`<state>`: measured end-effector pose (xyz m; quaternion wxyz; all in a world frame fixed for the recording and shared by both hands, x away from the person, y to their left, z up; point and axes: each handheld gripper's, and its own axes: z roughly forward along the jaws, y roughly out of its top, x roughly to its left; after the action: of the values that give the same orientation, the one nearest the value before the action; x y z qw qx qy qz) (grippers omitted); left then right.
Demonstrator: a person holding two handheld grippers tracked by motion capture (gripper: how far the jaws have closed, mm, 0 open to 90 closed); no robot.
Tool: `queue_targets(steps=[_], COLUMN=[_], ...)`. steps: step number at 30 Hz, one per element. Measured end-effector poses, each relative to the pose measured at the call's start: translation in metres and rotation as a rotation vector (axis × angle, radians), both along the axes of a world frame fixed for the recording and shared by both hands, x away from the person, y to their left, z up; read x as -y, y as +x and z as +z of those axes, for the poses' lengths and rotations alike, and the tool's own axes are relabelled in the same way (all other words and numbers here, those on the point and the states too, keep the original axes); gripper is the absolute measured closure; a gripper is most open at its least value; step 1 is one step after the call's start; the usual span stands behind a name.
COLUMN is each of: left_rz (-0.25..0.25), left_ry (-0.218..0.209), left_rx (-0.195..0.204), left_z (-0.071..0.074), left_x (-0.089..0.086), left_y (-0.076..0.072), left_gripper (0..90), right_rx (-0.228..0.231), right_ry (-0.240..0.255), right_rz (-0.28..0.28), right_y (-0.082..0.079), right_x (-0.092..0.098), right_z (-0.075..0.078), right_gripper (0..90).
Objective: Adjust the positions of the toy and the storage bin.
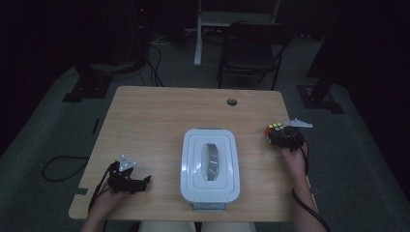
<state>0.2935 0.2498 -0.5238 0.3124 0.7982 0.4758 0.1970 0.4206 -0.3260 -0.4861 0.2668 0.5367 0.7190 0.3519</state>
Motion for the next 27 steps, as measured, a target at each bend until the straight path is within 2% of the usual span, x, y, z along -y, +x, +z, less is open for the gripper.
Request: queue_targets(steps=[6, 7, 9, 13, 16, 18, 27], left_rz=[0.009, 0.009, 0.009, -0.034, -0.036, -0.035, -0.031], left_ry=[-0.003, -0.003, -0.003, -0.002, -0.004, -0.004, -0.003], left_rx=[0.001, 0.001, 0.001, 0.001, 0.003, 0.003, 0.002], left_z=[0.0, 0.0, 0.0, 0.0, 0.0, 0.0, 0.0], left_x=[0.0, 0.0, 0.0, -0.004, -0.004, -0.004, -0.004], left_y=[-0.001, -0.001, -0.001, -0.001, -0.001, -0.001, -0.001], left_gripper=[3.2, 3.2, 3.2, 3.2, 3.2, 3.2, 3.1], right_rx=[0.019, 0.019, 0.02, 0.025, 0.027, 0.031, 0.029], right_ry=[-0.006, -0.006, -0.007, -0.019, -0.043, -0.039, -0.065], right_rz=[0.002, 0.002, -0.006, -0.003, -0.008, -0.008, -0.028], right_y=[-0.031, -0.031, -0.047, -0.068, -0.083, -0.093, -0.128], right_x=[0.0, 0.0, 0.001, 0.001, 0.002, 0.004, 0.006], right_z=[0.004, 0.004, 0.003, 0.002, 0.0, -0.002, -0.008], right_gripper=[33.8, 33.8, 33.8, 33.8, 33.8, 33.8, 33.7])
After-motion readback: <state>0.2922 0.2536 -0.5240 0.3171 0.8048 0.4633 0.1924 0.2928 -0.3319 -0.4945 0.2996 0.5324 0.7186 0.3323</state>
